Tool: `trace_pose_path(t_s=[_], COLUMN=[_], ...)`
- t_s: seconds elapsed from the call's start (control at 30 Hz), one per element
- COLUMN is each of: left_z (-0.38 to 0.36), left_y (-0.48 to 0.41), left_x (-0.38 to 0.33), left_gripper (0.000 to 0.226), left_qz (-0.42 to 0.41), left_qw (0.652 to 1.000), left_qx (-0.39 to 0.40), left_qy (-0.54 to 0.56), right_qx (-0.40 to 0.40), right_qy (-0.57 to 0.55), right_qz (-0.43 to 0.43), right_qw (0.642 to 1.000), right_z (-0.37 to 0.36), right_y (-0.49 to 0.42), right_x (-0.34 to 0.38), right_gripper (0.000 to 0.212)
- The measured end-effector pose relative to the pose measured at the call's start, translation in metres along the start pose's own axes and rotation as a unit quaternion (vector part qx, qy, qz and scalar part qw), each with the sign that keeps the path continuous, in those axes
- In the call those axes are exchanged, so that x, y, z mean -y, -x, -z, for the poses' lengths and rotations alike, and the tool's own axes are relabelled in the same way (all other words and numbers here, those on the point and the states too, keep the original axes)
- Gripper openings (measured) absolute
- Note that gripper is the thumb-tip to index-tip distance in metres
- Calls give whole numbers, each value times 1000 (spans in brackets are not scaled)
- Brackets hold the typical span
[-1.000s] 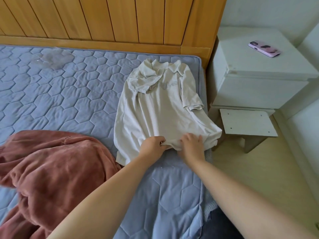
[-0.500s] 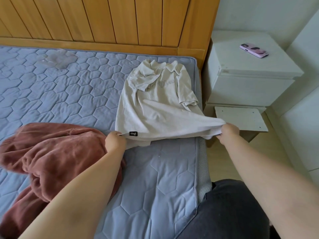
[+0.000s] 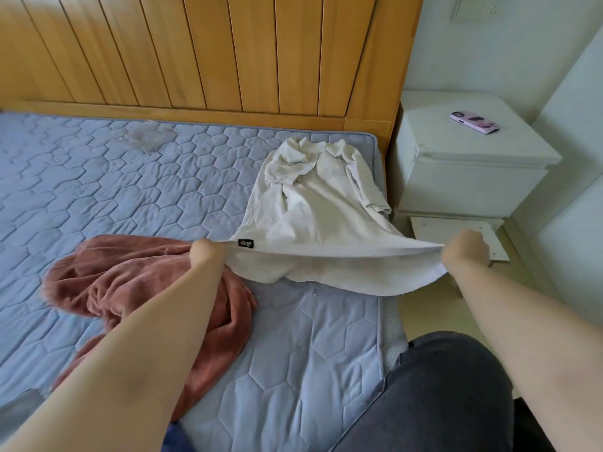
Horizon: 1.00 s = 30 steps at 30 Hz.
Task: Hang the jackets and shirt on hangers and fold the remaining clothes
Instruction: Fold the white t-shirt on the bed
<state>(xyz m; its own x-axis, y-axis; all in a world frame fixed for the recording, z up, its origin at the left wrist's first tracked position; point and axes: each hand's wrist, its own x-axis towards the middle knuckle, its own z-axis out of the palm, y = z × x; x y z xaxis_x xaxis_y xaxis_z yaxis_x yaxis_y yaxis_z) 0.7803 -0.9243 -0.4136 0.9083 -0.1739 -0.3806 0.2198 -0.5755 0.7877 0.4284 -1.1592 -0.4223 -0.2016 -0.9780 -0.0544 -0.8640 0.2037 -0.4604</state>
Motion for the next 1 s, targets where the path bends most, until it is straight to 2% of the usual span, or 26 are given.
trace_pose_path(t_s=[0.1, 0.2, 0.23, 0.27, 0.3, 0.33, 0.37, 0.4, 0.43, 0.47, 0.53, 0.57, 0.6, 0.77, 0.83, 0.9, 1.0], left_z=[2, 3, 3, 5, 6, 10, 15, 17, 16, 15, 3, -8, -19, -93, -125, -157, -207], left_y=[-3, -2, -4, -9, -15, -15, -16, -19, -21, -19, -13, -8, -1, 31, 36, 41, 38], left_x=[4, 0, 2, 4, 9, 15, 20, 23, 26, 28, 25, 25, 23, 16, 15, 11, 3], left_gripper=[33, 41, 43, 42, 39, 35, 34, 34, 35, 37, 45, 49, 52, 56, 58, 60, 58], left_qz=[14, -49, -92, -176, -283, -358, -385, -382, -378, -381, -436, -464, -469, -455, -438, -407, -368], left_qw=[998, 982, 985, 981, 943, 871, 799, 747, 706, 671, 603, 572, 575, 645, 683, 724, 775], left_qx=[-11, -52, -67, -79, -75, -44, -2, 24, 32, 43, 85, 101, 122, 201, 219, 219, 193], left_qy=[56, 173, 133, 29, -158, -333, -461, -544, -599, -635, -663, -669, -659, -581, -542, -512, -476], right_qx=[-23, -77, -96, -101, -89, -59, -14, 31, 70, 103, 170, 189, 200, 248, 257, 250, 239], right_qy=[-46, -159, -179, -174, -144, -89, -17, 43, 91, 126, 161, 163, 165, 157, 146, 129, 132], right_qz=[-34, -32, -25, -24, -29, -33, -28, -25, -24, -24, -13, -3, 11, 121, 159, 227, 349], right_qw=[998, 984, 979, 979, 985, 994, 999, 998, 993, 986, 972, 968, 966, 948, 942, 932, 896], right_z=[3, 11, 14, 16, 16, 11, 5, -1, -8, -13, -22, -25, -28, -57, -72, -89, -120], right_y=[0, 10, 10, 11, 10, 8, 9, 12, 15, 20, 29, 34, 40, 52, 49, 40, 16], right_x=[-2, 6, 8, 7, 2, -6, -13, -19, -23, -24, -19, -14, -8, 17, 25, 32, 42], right_gripper=[22, 27, 27, 29, 31, 31, 26, 22, 23, 34, 60, 65, 65, 57, 53, 48, 48])
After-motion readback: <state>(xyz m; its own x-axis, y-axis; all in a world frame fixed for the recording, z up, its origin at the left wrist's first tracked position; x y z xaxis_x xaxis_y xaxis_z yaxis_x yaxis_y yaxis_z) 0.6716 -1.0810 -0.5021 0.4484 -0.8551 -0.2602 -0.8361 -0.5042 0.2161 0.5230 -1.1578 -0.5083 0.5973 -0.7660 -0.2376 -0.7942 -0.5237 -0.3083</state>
